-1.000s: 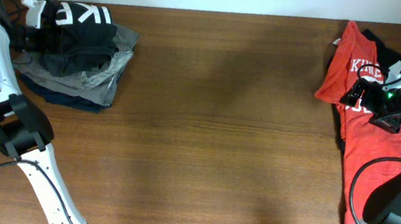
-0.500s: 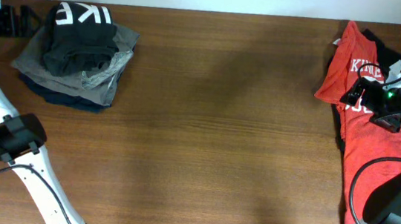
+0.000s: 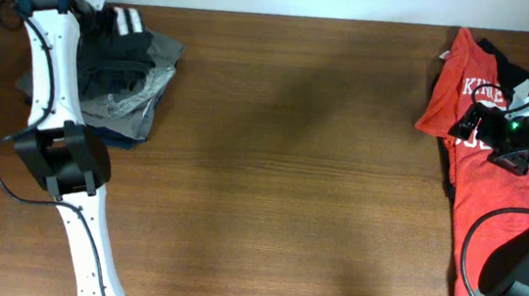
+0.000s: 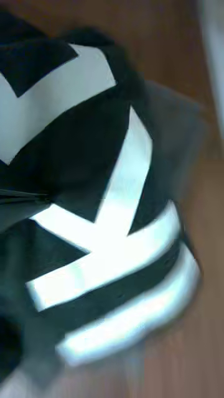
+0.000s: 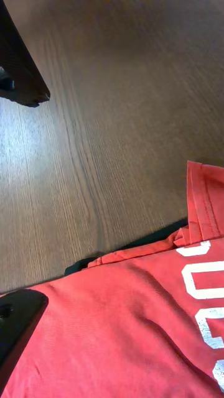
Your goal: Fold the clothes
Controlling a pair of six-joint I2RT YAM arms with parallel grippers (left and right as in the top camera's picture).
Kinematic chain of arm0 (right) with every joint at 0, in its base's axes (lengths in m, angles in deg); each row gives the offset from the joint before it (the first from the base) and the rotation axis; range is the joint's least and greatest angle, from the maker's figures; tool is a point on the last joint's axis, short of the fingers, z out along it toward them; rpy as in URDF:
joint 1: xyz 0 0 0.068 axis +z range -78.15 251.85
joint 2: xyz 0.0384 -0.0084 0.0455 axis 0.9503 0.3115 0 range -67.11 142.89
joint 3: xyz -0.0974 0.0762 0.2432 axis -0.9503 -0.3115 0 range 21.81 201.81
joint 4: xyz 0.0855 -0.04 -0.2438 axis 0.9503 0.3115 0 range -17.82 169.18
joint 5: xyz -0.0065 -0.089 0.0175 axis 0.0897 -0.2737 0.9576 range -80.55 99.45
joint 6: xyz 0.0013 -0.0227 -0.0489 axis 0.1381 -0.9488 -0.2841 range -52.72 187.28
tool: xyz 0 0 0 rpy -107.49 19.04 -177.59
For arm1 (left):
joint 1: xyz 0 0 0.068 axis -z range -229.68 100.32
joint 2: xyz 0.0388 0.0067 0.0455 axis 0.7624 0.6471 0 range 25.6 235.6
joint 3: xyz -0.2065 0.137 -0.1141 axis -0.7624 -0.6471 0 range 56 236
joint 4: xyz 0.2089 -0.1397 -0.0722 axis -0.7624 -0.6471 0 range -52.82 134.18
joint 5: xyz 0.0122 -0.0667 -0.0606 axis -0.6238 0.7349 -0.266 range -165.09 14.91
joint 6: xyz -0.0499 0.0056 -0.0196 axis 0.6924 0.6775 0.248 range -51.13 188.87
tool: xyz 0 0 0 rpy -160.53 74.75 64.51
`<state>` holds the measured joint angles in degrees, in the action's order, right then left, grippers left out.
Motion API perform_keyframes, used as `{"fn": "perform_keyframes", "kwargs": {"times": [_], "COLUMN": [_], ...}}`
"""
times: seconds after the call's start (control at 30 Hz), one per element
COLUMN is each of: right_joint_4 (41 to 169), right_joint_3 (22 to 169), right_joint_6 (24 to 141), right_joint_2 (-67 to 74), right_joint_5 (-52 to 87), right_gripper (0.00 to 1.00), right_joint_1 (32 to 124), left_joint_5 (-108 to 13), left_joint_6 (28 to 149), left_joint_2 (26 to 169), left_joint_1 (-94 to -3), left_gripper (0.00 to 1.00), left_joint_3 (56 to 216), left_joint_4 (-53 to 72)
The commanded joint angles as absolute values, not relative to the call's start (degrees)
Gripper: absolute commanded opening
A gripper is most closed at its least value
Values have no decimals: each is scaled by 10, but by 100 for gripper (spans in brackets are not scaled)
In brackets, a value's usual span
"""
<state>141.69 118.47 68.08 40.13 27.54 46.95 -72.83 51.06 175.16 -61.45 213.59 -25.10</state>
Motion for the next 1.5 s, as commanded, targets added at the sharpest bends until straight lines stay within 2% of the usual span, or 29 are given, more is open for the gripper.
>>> {"fn": "perform_keyframes", "kwargs": {"times": [0.0, 0.17, 0.37, 0.67, 0.93, 1.07, 1.23, 1.33, 1.47], "right_joint_4": [1418, 1422, 1421, 1417, 1418, 1421, 1422, 1422, 1422], "right_joint_3": [1195, 1195, 1195, 1195, 1195, 1195, 1195, 1195, 1195], "right_joint_6": [675, 675, 676, 675, 676, 675, 675, 675, 675], "right_joint_2": [391, 391, 391, 391, 391, 391, 391, 391, 391], "right_joint_5": [272, 273, 273, 273, 285, 285, 285, 285, 285], "right_gripper": [99, 99, 99, 99, 99, 99, 99, 99, 99], "right_joint_1": [471, 471, 471, 471, 471, 471, 471, 471, 471], "left_joint_5": [-830, -828, -807, -707, -704, -728, -734, -733, -732], "left_joint_6": [560, 581, 581, 622, 621, 622, 622, 622, 622], "left_joint_2": [1742, 1742, 1734, 1634, 1643, 1645, 1644, 1643, 1643], "left_joint_1": [-633, -658, -655, -652, -630, -630, -635, -634, -633], "left_gripper": [1, 1, 1, 0, 1, 0, 0, 0, 1], "left_joint_3": [2064, 1958, 1960, 2025, 1978, 1882, 1762, 1781, 1898], "left_joint_4": [-230, -163, -156, -291, -387, -361, -264, -268, -329]}}
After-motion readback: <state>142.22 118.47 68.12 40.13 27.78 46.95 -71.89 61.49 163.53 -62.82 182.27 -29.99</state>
